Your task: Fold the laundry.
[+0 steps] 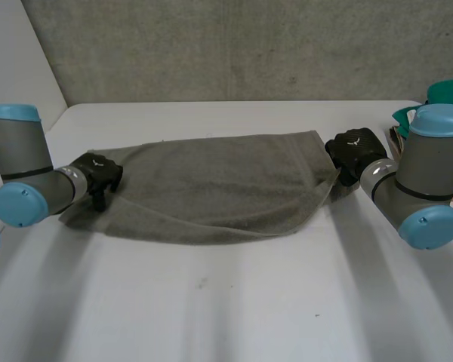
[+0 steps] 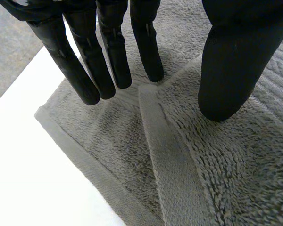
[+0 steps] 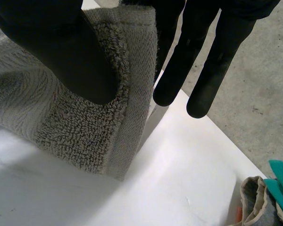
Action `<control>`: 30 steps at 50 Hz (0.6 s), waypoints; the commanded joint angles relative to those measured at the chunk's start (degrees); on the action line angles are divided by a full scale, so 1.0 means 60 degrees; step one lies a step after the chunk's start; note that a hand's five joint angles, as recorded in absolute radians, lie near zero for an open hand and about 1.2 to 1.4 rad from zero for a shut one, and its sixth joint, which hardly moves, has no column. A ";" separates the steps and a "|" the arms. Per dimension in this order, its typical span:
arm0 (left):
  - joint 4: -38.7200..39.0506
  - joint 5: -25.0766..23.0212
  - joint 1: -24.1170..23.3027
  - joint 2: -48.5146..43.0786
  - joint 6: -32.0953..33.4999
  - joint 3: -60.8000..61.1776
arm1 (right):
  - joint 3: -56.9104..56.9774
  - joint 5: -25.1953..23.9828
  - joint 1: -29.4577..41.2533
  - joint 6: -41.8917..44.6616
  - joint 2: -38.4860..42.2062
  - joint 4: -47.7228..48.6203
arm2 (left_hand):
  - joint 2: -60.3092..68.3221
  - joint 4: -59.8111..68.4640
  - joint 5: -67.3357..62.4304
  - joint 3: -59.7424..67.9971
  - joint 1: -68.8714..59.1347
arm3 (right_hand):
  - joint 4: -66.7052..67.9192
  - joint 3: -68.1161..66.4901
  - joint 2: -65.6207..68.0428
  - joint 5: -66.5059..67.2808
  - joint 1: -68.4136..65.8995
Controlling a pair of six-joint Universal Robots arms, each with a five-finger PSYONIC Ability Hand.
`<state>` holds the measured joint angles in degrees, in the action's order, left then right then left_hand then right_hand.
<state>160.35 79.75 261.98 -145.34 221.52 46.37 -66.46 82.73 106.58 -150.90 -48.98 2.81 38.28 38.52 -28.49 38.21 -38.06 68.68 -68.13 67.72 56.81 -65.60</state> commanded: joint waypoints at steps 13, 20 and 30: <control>-0.0387 0.0038 0.0034 0.1194 0.0038 0.0811 | -0.0129 -0.0004 -0.0053 0.0145 -0.0640 -0.0336 | 0.6953 0.6913 -0.6918 0.6965 -0.6991 | 0.1887 -0.1979 0.2046 0.2198 -0.2399; -0.1144 0.0170 0.0107 0.2789 0.0708 0.2536 | -0.0639 -0.0398 -0.0315 0.2276 -0.1284 -0.2745 | 0.6953 0.6913 -0.6918 0.6965 -0.6991 | 0.1887 -0.1979 0.2046 0.2198 -0.2399; -0.0595 -0.1190 0.0561 0.3965 0.1682 0.4181 | -0.1682 -0.0546 -0.0903 0.5099 -0.1857 -0.3694 | 0.5984 0.5945 -0.5950 0.5997 -0.6022 | 0.1887 -0.1979 0.2046 0.2198 -0.2399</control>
<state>151.52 78.66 264.20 -123.64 232.73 68.59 -74.70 80.00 101.93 -123.99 -59.22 -22.19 68.45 68.37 -57.84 67.99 -66.06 68.71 -68.30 67.72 56.81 -65.60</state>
